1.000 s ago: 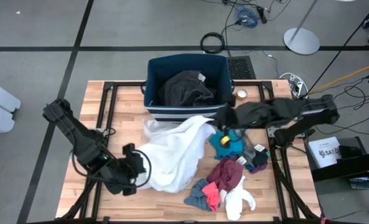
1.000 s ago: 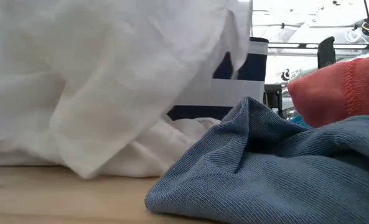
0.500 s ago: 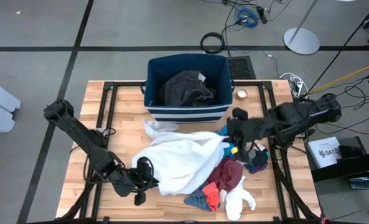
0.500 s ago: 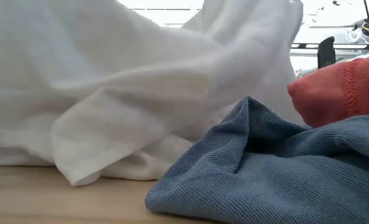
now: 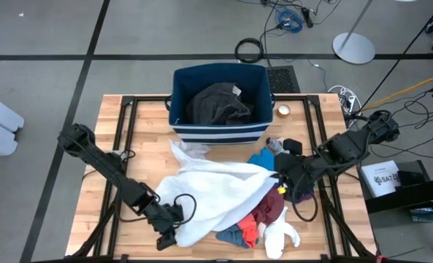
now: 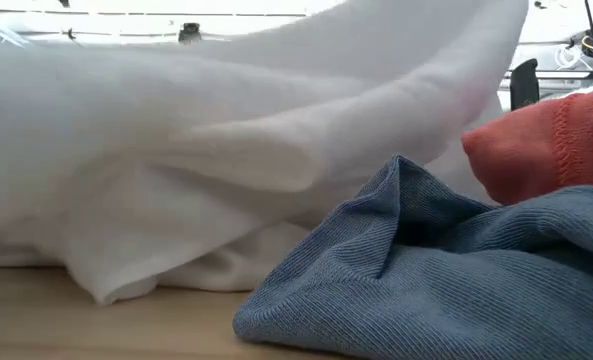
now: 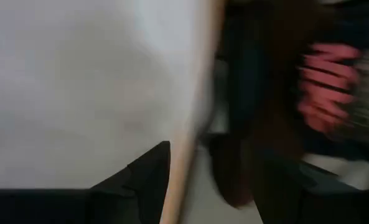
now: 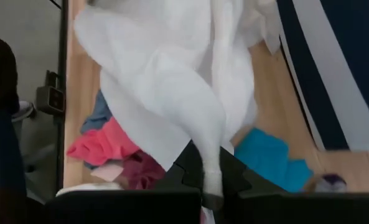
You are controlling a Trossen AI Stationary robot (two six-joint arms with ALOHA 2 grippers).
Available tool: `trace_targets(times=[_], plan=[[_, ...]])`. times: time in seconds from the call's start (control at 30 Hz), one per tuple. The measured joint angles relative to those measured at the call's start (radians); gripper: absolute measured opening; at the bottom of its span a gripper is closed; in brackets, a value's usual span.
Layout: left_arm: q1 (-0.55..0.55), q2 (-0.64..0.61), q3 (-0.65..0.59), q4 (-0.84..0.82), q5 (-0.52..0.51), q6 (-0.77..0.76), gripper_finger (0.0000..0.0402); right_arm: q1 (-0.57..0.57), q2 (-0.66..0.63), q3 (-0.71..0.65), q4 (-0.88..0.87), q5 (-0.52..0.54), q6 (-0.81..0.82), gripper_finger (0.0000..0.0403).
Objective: Sort clothes
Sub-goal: Put the white polo shirt into the blue laundry organizer
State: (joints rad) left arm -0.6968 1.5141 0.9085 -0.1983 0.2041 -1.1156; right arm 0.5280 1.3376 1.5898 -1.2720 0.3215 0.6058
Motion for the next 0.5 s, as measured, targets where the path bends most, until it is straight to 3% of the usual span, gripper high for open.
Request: trace_targets(times=[0.2,0.27,0.33,0.4,0.47,0.5], plan=[[-0.005,-0.136,0.001,0.185,0.016,0.115,0.0205,0.050,0.000,-0.029,-0.044,-0.010,0.091,0.0000],[-0.006,-0.198,0.001,0.175,-0.041,0.194,0.0205,0.066,0.000,-0.057,-0.047,-0.011,0.119,0.0000],[-0.005,-0.257,0.003,0.126,-0.207,0.284,0.0204,0.082,0.000,-0.095,-0.038,-0.015,0.149,0.0000],[-0.002,-0.307,0.003,0.023,-0.467,0.319,0.0204,0.093,0.000,-0.135,-0.035,-0.027,0.186,0.0000],[0.012,-0.335,0.003,-0.104,-0.696,0.273,0.0204,0.105,0.000,-0.177,-0.032,-0.056,0.235,0.0000],[0.023,-0.344,0.003,-0.187,-0.751,0.221,0.0204,0.112,0.000,-0.198,-0.030,-0.075,0.261,0.0000]])
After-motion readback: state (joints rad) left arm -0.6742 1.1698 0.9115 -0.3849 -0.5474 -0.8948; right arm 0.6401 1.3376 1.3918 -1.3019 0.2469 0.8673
